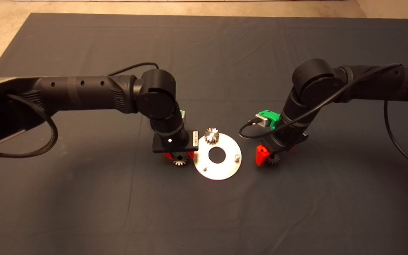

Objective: Install three planetary gears onto the carrier pins

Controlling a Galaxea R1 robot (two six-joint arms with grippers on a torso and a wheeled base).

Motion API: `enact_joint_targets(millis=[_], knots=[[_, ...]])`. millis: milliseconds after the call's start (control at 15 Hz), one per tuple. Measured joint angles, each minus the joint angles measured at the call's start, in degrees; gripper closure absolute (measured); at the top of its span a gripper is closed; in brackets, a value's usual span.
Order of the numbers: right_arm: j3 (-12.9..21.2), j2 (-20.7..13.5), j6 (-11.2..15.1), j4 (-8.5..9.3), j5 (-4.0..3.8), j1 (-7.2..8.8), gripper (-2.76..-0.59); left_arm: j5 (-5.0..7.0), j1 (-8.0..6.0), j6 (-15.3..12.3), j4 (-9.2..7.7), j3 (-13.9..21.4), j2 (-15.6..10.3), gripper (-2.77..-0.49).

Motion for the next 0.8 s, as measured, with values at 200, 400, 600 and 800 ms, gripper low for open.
enact_joint_targets(millis=[200, 400, 600, 800], knots=[[0.0, 0.0, 0.0, 0.0, 0.0, 0.0, -2.73, 0.02, 1.12, -0.01, 0.33, 0.0, 0.0, -1.35], [0.0, 0.0, 0.0, 0.0, 0.0, 0.0, -2.73, 0.02, 1.22, -0.04, 0.37, 0.01, 0.0, -1.35], [0.0, 0.01, 0.0, 0.0, 0.0, 0.0, -2.73, 0.13, 1.22, -0.04, 0.37, 0.01, 0.0, -1.22], [0.0, 0.0, 0.0, 0.0, 0.0, 0.0, -2.73, 0.47, 1.22, -0.04, 0.54, 0.01, 0.11, -1.22]])
